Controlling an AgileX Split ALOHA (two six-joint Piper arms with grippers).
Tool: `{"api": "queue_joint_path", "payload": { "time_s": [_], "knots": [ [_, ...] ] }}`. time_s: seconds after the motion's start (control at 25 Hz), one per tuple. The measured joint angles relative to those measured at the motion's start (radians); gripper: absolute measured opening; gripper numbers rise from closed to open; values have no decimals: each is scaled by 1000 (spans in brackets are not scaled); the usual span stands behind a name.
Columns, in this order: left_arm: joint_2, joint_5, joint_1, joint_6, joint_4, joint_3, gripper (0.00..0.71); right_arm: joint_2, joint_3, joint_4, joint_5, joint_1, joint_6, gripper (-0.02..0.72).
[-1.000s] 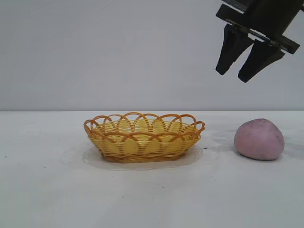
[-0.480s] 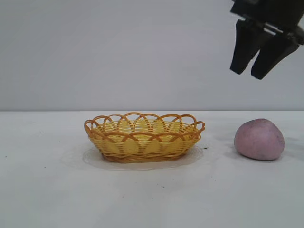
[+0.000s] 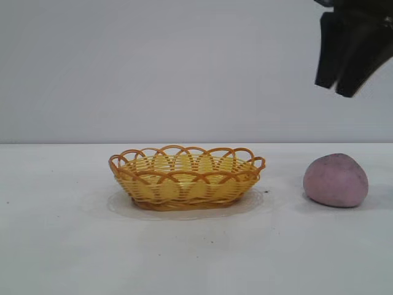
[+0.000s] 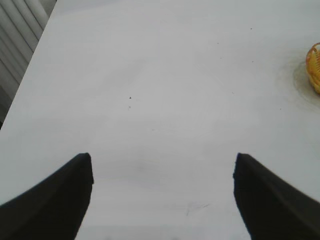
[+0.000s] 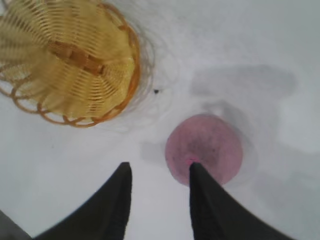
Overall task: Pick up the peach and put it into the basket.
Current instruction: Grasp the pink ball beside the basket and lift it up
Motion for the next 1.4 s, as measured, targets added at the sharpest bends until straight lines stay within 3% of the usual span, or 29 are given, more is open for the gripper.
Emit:
{"api": "queue_joint_path", "payload": {
  "time_s": [0.12, 0.28, 0.6, 0.68, 1.2, 1.32, 1.4],
  "knots": [
    [0, 0, 0, 0, 0, 0, 515, 0, 0, -53, 36, 0, 52, 253],
    [0, 0, 0, 0, 0, 0, 515, 0, 0, -65, 50, 10, 109, 253],
    [0, 0, 0, 2, 0, 0, 515, 2, -2, -252, 30, 169, 342, 253],
    [0, 0, 0, 2, 0, 0, 515, 22, -2, -265, 26, 179, 373, 253],
    [0, 0, 0, 2, 0, 0, 515, 205, -8, -279, -81, 179, 390, 253],
    [0, 0, 0, 2, 0, 0, 515, 224, -9, -285, -88, 179, 368, 90],
    [0, 0, 0, 2, 0, 0, 515, 224, -14, -289, -88, 179, 352, 38]
  ]
}}
